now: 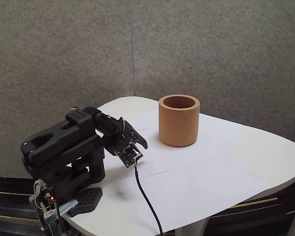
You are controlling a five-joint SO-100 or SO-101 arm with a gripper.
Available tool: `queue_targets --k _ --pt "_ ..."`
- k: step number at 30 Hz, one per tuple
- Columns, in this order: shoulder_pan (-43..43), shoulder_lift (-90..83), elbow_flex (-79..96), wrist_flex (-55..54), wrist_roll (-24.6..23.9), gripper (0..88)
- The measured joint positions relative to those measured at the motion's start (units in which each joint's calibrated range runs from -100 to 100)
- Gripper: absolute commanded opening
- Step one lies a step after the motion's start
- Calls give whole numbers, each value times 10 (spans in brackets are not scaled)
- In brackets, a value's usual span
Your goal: Grab the pen and put it in the pen holder.
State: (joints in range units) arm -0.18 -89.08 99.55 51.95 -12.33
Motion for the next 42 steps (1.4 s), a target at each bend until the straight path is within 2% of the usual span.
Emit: queue_targets --k 17,25,42 --pt "-1 0 0 0 2 199" --pt "-1 0 0 0 65 199" --pt "-1 0 0 0 77 199"
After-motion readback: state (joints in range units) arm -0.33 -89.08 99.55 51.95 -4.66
